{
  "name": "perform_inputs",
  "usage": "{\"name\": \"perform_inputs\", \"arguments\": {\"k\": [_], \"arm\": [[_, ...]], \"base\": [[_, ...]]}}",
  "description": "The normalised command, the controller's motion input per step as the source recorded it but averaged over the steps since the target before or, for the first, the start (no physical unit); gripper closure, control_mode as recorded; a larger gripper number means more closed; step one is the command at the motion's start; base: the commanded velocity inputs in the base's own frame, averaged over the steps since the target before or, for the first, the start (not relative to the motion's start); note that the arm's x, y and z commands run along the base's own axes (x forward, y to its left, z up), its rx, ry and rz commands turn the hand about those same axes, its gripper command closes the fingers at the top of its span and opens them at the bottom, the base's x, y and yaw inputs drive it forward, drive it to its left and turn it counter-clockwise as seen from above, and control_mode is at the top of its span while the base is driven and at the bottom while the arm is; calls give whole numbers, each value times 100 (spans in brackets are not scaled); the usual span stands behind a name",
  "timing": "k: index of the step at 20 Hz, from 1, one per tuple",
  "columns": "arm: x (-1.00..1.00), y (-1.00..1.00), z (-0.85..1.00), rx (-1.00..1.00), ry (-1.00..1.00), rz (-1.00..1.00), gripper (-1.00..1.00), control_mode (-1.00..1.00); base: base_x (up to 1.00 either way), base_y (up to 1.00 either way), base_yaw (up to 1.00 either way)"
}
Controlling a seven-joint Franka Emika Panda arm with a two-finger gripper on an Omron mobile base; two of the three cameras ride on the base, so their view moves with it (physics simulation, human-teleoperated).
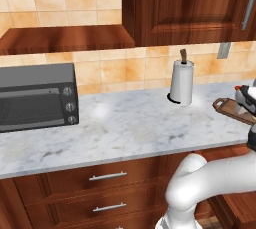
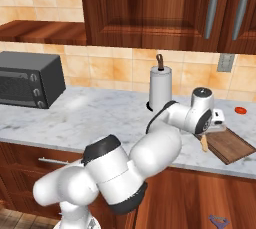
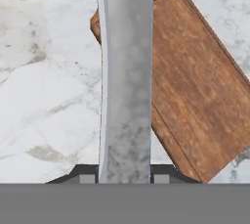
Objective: Open the drawer on the right and place the cutting tools on the cutting board.
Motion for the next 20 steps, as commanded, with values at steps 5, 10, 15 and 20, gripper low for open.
{"name": "perform_inputs", "arguments": {"k": [5, 10, 15, 20], "arm": [[41, -19, -3, 0, 6, 0, 100, -100], [63, -18, -33, -4, 7, 0, 100, -100], [72, -32, -44, -6, 7, 0, 100, -100], [37, -24, -15, -1, 1, 0, -100, -100]], "base": [[0, 0, 0], [0, 0, 0], [0, 0, 0], [0, 0, 0]]}}
